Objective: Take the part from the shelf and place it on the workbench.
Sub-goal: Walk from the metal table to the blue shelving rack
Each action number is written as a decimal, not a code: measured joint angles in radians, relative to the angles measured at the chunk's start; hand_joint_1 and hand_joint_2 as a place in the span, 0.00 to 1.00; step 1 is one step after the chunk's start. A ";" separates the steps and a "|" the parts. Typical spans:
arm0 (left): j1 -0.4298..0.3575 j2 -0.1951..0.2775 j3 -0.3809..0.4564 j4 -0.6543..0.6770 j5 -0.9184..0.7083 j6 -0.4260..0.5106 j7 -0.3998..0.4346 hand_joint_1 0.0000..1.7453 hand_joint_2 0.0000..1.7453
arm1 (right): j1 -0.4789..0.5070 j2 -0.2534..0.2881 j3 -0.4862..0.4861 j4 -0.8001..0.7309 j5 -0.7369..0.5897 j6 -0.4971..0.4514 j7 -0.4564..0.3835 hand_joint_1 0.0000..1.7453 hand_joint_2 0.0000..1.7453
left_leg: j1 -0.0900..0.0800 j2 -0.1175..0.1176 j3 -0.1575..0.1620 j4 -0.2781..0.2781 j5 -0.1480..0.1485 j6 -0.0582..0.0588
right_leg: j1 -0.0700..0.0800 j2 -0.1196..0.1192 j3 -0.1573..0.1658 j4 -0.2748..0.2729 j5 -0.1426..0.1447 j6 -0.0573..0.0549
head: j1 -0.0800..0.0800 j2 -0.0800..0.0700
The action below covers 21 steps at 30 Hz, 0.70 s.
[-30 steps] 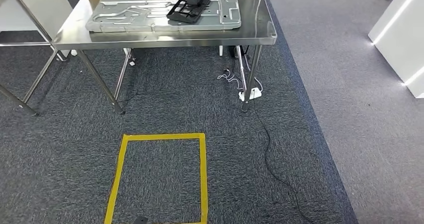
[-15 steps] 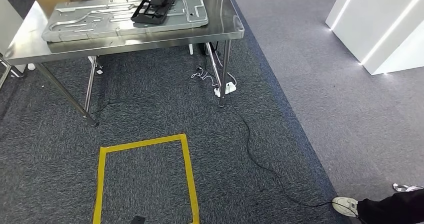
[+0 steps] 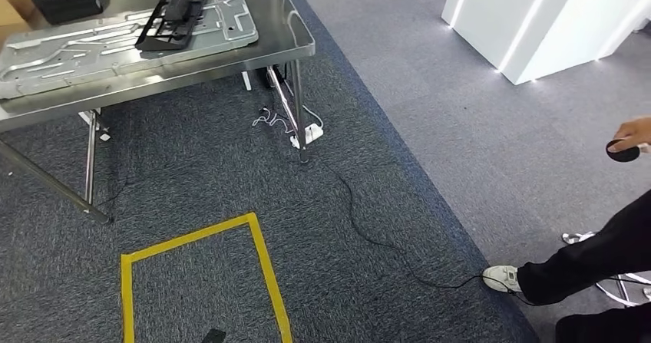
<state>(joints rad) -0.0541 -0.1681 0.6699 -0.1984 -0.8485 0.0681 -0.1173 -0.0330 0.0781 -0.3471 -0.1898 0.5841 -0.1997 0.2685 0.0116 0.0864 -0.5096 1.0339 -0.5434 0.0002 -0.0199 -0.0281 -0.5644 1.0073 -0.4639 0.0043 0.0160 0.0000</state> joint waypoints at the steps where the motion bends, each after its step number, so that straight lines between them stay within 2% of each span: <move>1: 0.000 0.001 0.000 0.000 -0.004 0.000 0.000 0.00 0.00 | -0.001 0.000 -0.002 0.000 -0.003 0.000 0.000 0.00 0.00 | 0.002 -0.027 -0.022 0.051 -0.033 -0.002 | -0.002 0.011 0.000 -0.003 0.003 -0.007 | -0.001 0.000; 2: 0.001 0.001 0.000 0.000 -0.007 0.000 0.000 0.00 0.00 | -0.001 0.001 -0.004 0.000 -0.007 0.000 0.001 0.00 0.00 | 0.003 -0.054 -0.052 0.118 -0.069 -0.004 | 0.000 0.022 -0.003 -0.003 0.005 -0.011 | -0.002 0.000; 3: 0.003 0.002 0.000 0.000 -0.010 0.000 0.000 0.00 0.00 | -0.002 0.001 -0.006 0.000 -0.010 -0.001 0.001 0.00 0.00 | 0.003 -0.066 -0.084 0.187 -0.099 -0.005 | 0.002 0.035 -0.005 -0.002 0.006 -0.014 | -0.002 0.000; 4: 0.005 0.002 0.000 0.000 -0.013 0.000 0.000 0.00 0.00 | -0.001 0.001 -0.009 0.000 -0.014 -0.001 0.001 0.00 0.00 | 0.004 -0.072 -0.110 0.239 -0.112 -0.005 | 0.004 0.050 -0.007 -0.001 0.007 -0.016 | -0.002 0.000; 5: 0.006 0.002 0.000 0.000 -0.014 0.000 0.000 0.00 0.00 | -0.001 0.002 -0.012 0.000 -0.016 -0.001 0.001 0.00 0.00 | 0.004 -0.076 -0.118 0.251 -0.103 -0.004 | 0.006 0.065 -0.009 0.002 0.007 -0.017 | -0.002 0.000; 6: 0.007 0.003 0.000 0.000 -0.015 0.000 0.000 0.00 0.00 | 0.000 0.003 -0.014 0.000 -0.016 -0.002 0.001 0.00 0.00 | 0.004 -0.079 -0.107 0.223 -0.073 -0.002 | 0.007 0.081 -0.010 0.006 0.007 -0.016 | -0.002 0.000; 7: 0.007 0.004 0.000 0.000 -0.015 0.000 0.000 0.00 0.00 | 0.000 0.004 -0.016 0.000 -0.017 -0.002 0.001 0.00 0.00 | 0.004 -0.089 -0.081 0.162 -0.032 0.001 | 0.008 0.097 -0.011 0.011 0.006 -0.015 | -0.002 0.000; 9: 0.007 0.006 0.000 0.000 -0.016 0.000 -0.001 0.00 0.00 | 0.000 0.007 -0.018 0.000 -0.017 -0.002 0.001 0.00 0.00 | 0.004 -0.134 -0.028 0.039 0.020 0.010 | 0.007 0.123 -0.016 0.021 0.004 -0.010 | -0.001 0.000; 11: 0.006 0.007 0.000 0.000 -0.016 0.000 -0.001 0.00 0.00 | -0.001 0.010 -0.019 0.000 -0.017 -0.003 0.001 0.00 0.00 | 0.002 -0.163 -0.013 -0.007 0.027 0.017 | 0.006 0.144 -0.026 0.027 0.006 0.002 | -0.001 0.000; 13: 0.003 0.008 0.000 0.000 -0.017 0.001 -0.001 0.00 0.00 | 0.002 0.010 -0.021 0.000 -0.017 -0.003 0.001 0.00 0.00 | 0.000 -0.147 -0.011 -0.015 0.033 0.026 | 0.002 0.163 -0.033 0.024 0.012 0.018 | -0.001 0.000; 14: 0.002 0.008 0.000 0.000 -0.018 0.002 -0.001 0.00 0.00 | 0.005 0.011 -0.023 0.000 -0.017 -0.003 0.001 0.00 0.00 | 0.001 -0.135 -0.007 -0.021 0.038 0.033 | 0.002 0.154 -0.037 0.029 0.009 0.023 | -0.001 0.000; 16: 0.001 0.009 0.000 0.000 -0.019 0.003 0.000 0.00 0.00 | 0.005 0.012 -0.026 0.001 -0.017 -0.003 0.000 0.00 0.00 | 0.005 -0.108 -0.003 -0.034 0.049 0.047 | 0.004 0.102 -0.066 0.089 -0.029 0.029 | 0.002 0.000; 17: 0.002 0.009 0.000 0.000 -0.019 0.003 0.001 0.00 0.00 | 0.004 0.012 -0.027 0.001 -0.017 -0.003 0.000 0.00 0.00 | 0.002 -0.094 -0.003 -0.036 0.050 0.050 | 0.006 0.069 -0.094 0.148 -0.061 0.031 | 0.003 0.000; 18: 0.003 0.009 0.000 0.000 -0.019 0.003 0.003 0.00 0.00 | 0.002 0.012 -0.027 0.001 -0.015 -0.004 -0.001 0.00 0.00 | 0.001 -0.079 -0.004 -0.036 0.050 0.052 | 0.005 0.050 -0.127 0.213 -0.092 0.034 | 0.004 0.000; 19: 0.005 0.009 0.000 0.000 -0.018 0.003 0.005 0.00 0.00 | 0.001 0.012 -0.028 0.001 -0.014 -0.004 -0.001 0.00 0.00 | -0.001 -0.063 -0.005 -0.035 0.049 0.052 | 0.003 0.041 -0.152 0.267 -0.111 0.037 | 0.004 0.000; 20: 0.007 0.010 0.000 0.000 -0.018 0.003 0.009 0.00 0.00 | 0.001 0.012 -0.029 0.001 -0.012 -0.005 -0.001 0.00 0.00 | -0.001 -0.048 -0.005 -0.035 0.048 0.052 | 0.001 0.036 -0.163 0.291 -0.112 0.039 | 0.004 0.000; 21: 0.007 0.010 0.001 0.000 -0.017 0.003 0.011 0.00 0.00 | 0.002 0.012 -0.030 0.001 -0.011 -0.005 -0.002 0.00 0.00 | -0.001 -0.035 -0.004 -0.035 0.046 0.051 | -0.002 0.031 -0.153 0.276 -0.095 0.041 | 0.004 0.000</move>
<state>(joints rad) -0.0472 -0.1582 0.6704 -0.1984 -0.8655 0.0710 -0.1061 -0.0312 0.0901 -0.3768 -0.1886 0.5730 -0.2050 0.2668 0.0103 0.0518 -0.5140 0.9994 -0.4970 0.0509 -0.0217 0.0033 -0.7172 1.2833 -0.5586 0.0452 0.0200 0.0000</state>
